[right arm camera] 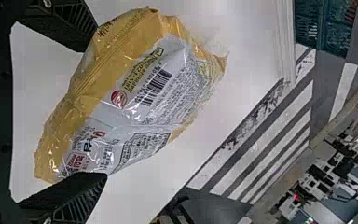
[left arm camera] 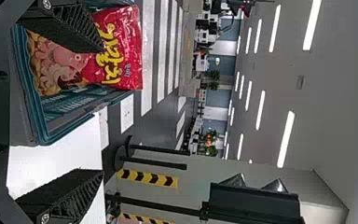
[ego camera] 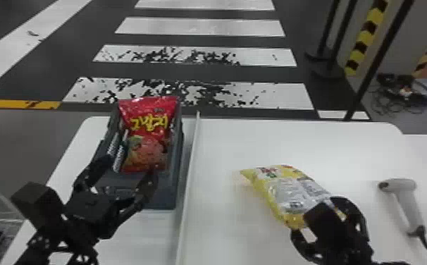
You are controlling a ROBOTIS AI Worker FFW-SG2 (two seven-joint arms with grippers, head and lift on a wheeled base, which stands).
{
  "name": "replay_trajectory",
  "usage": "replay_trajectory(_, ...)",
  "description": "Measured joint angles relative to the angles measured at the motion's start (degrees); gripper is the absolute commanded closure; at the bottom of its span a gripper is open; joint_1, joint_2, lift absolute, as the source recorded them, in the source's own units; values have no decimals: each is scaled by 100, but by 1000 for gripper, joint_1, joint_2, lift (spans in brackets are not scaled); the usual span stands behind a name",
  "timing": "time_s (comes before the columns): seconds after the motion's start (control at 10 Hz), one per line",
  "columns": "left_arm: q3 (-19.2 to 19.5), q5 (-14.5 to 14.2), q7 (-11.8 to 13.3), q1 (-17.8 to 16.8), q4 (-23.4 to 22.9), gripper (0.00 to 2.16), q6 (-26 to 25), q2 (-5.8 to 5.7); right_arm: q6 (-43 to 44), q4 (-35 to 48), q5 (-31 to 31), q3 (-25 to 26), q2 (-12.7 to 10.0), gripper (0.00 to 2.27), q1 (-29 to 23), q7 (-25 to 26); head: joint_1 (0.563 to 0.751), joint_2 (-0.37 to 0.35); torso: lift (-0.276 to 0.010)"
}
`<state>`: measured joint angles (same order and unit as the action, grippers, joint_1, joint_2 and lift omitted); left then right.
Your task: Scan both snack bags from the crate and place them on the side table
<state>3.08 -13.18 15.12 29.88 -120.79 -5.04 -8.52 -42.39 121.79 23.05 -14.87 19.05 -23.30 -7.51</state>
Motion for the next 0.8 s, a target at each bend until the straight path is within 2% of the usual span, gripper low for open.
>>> replay_trajectory(0.2,0,0,9,0,4,76,2,26,-41,-274,-845,809,-194,49,378,-482,695,-47,-95)
replay_trajectory(0.4,6,2,17,28,10,76,-1,49,-473,-377,-1315,1440,-353,53,597,-1258,695,-86,-95)
replay_trajectory(0.6,8,15,18,44,-5,76,-1,66,-943,-355,-1583,1871,-508,53,624,-2226,695,-84,-95)
replay_trajectory(0.7,5,22,20,44,-21,76,-11,71,-1228,-286,-1758,2063,-597,53,626,-2514,695,-81,-95)
replay_trajectory(0.8,1,26,18,46,-29,76,-18,72,-1470,-202,-2113,2268,-625,53,633,-2572,695,-81,-95)
